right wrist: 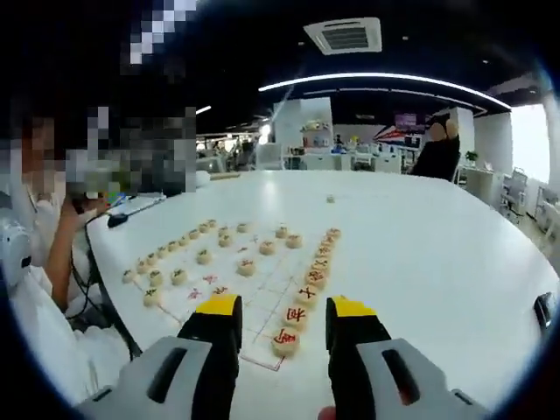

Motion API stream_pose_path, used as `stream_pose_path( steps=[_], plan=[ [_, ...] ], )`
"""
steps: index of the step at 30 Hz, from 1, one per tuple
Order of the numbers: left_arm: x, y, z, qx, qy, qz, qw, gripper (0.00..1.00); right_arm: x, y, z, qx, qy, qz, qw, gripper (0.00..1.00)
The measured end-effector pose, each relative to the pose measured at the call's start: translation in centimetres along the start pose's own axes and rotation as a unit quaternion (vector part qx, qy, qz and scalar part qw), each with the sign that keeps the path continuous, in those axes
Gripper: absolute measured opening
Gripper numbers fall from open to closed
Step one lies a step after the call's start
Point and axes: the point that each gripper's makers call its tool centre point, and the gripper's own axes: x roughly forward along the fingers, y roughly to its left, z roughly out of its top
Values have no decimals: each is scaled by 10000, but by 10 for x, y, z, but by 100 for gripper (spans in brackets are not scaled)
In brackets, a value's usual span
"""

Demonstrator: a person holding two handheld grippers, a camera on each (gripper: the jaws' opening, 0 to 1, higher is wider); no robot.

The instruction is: Pick up the chess pieces one by one and place each piece onto its starting position on the chessboard, setting the pieces on their correct points until all the chess pieces are arranged in the starting layout

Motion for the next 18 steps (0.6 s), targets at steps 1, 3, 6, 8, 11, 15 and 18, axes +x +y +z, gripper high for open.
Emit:
stream_pose_path(
  steps=[1,3,6,8,11,15,18],
  plan=[
    [0,0,0,1,-7,-1,10000,36,2,0,5,-34,-29,-16,10000,39],
    [-1,-1,1,3,-21,-4,10000,36,6,-1,16,-102,-88,-49,9999,40],
    [-2,0,1,-9,-30,-3,10000,36,17,-2,31,-123,-180,-39,9998,40],
    [-3,-4,5,-116,-122,-119,9998,36,32,-2,43,-156,-237,18,9996,41],
    [-6,-11,12,-140,-261,-284,9992,36,57,-5,55,-325,-167,52,9993,41],
    [-6,-17,13,-101,-276,-337,9990,36,91,-12,68,-436,-56,59,9990,41],
    [-5,-18,11,-100,-241,-335,9991,36,121,-25,77,-459,-4,-80,9989,41]
  ],
)
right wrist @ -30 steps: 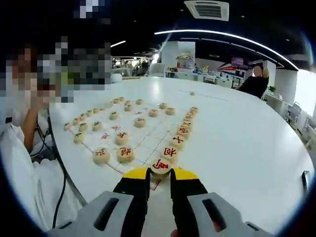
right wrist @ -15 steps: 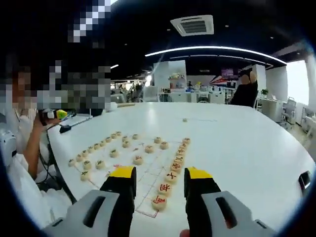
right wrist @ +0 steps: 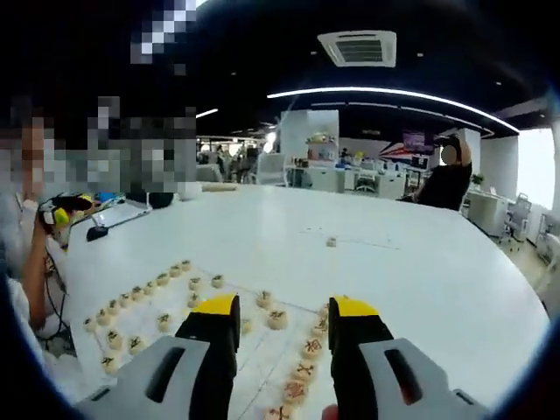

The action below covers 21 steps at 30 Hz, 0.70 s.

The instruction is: Pick up the chess pieces one by one and place each piece onto its starting position on the chessboard, setting the pieces on their correct points until all the chess pieces are arranged in the starting layout

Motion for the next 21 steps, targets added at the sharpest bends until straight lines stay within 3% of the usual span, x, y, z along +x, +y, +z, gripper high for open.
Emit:
stream_pose_path(
  steps=[6,9,12,17,21],
  plan=[
    [1,-2,-2,31,30,-31,10000,36,66,-32,17,23,52,-290,9996,40],
    [-1,0,-2,30,15,5,10000,36,93,-48,23,-259,60,-684,9973,37],
    [-4,3,-1,17,-3,55,10000,36,119,-53,27,-262,62,-741,9969,36],
    [-8,5,0,46,-27,83,10000,36,173,-71,21,77,161,-774,9968,36],
    [-10,9,2,31,-70,138,9999,36,208,-76,1,173,336,-876,9954,36]
  ],
)
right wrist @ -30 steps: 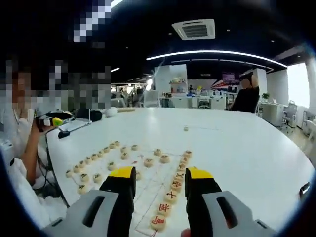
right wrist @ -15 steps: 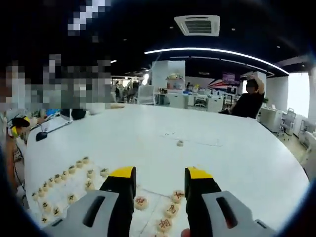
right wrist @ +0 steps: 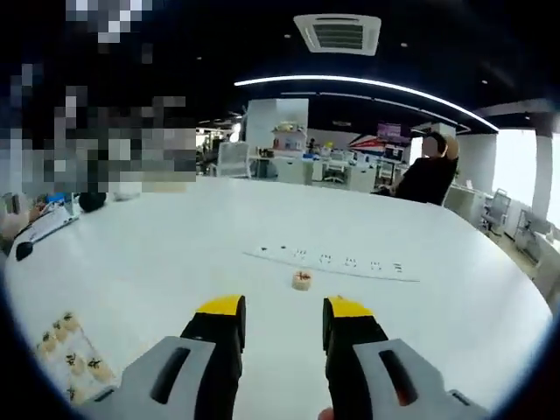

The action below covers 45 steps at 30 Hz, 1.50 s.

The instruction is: Pick up the chess pieces one by one and place each piece onto its starting position on the chessboard, setting the pieces on their correct points until all the chess pieces are arranged in the starting layout

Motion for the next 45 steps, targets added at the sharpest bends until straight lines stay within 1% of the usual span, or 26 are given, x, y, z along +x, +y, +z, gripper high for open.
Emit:
stream_pose_path(
  steps=[1,2,3,4,5,10,12,14,16,17,20,22,23,25,30,34,35,36,37,38,39,41,42,43,44,45],
  plan=[
    [0,1,0,0,2,4,10000,36,6,-1,-3,9,45,-17,10000,36],
    [0,1,-1,-2,7,8,10000,36,20,-10,-3,59,78,-86,9999,36],
    [0,2,-1,-5,12,15,10000,36,28,-13,-6,81,90,-143,9998,36],
    [-1,3,-1,-2,14,24,10000,36,30,-13,-11,73,102,-189,9997,36],
    [0,4,-1,-12,6,38,10000,36,36,-15,-13,97,95,-246,9996,36],
    [-1,6,-1,-16,16,35,10000,36,73,-28,-14,57,117,-400,9991,37],
    [-1,7,-1,-25,4,52,10000,36,76,-29,-11,54,66,-455,9989,37],
    [-1,8,-1,-25,0,59,10000,36,84,-35,-8,76,17,-518,9986,37],
    [-1,9,-1,-29,-4,60,10000,36,86,-32,-9,26,59,-512,9987,37],
    [0,9,-1,-29,-3,53,10000,36,89,-32,-11,-23,146,-518,9985,37],
    [1,9,-4,-33,26,67,10000,36,91,-29,-9,-34,111,-570,9983,37],
    [1,8,-5,-34,33,67,10000,36,90,-25,-11,-57,149,-599,9981,36],
    [1,8,-5,-44,27,65,10000,36,92,-26,-11,-92,156,-612,9980,34],
    [1,8,-5,-59,37,80,9999,36,93,-25,-11,-231,204,-605,9977,19],
    [1,11,-7,-110,46,130,9998,36,95,-27,-10,-303,248,-544,9977,19],
    [0,11,-8,-115,49,146,9998,36,74,-16,4,-335,203,-233,9990,19],
    [1,12,-8,-112,52,150,9998,36,66,-11,8,-465,186,-63,9987,19],
    [2,12,-8,-119,49,148,9998,36,56,-9,11,-610,160,14,9980,19],
    [2,11,-8,-125,55,135,9998,36,40,-4,12,-621,112,49,9980,19],
    [3,10,-9,-110,68,128,9998,36,25,1,13,-677,106,162,9975,19],
    [3,9,-8,-100,75,124,9998,36,5,11,17,-681,-58,255,9973,19],
    [4,8,-7,-95,70,107,9999,36,-23,15,17,-762,-101,325,9965,19],
    [4,7,-6,-87,68,100,9999,36,-39,18,21,-872,-281,392,9950,19],
    [5,7,-5,-71,73,93,9999,36,-57,18,17,-1042,-279,456,9931,19],
    [6,6,-4,-57,83,74,9999,36,-72,18,15,-1124,-325,486,9919,19],
    [8,5,-4,-49,91,63,9999,36,-86,17,13,-1064,-364,521,9923,19]
  ],
)
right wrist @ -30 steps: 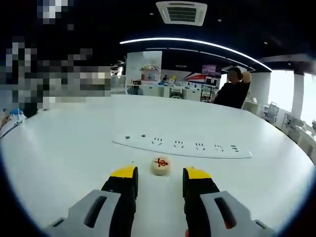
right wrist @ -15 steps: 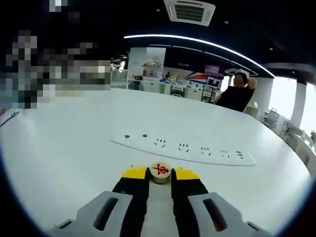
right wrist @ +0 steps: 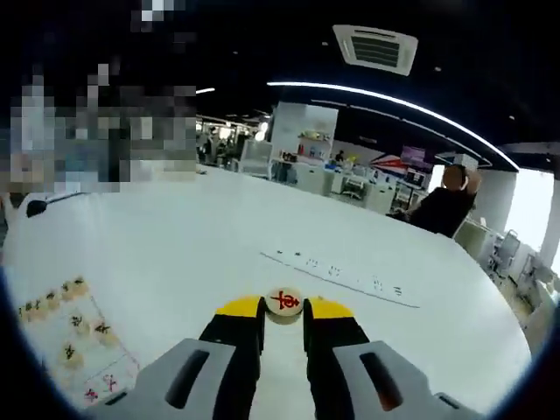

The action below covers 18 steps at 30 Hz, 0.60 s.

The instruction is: Pick up the chess pieces one by one and place each piece onto its starting position on the chessboard, setting the pieces on their correct points until all the chess pieces are arranged in the starting layout

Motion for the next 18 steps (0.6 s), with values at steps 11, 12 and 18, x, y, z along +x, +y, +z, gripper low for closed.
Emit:
stream_pose_path(
  steps=[11,12,18],
  plan=[
    [11,-14,-3,109,116,-183,9997,37,-139,36,-9,323,-497,641,9962,19],
    [10,-15,-3,112,106,-195,9997,37,-155,42,-15,321,-494,795,9951,19],
    [7,-16,0,95,48,-208,9997,37,-219,82,-56,332,-196,1406,9893,19]
  ],
)
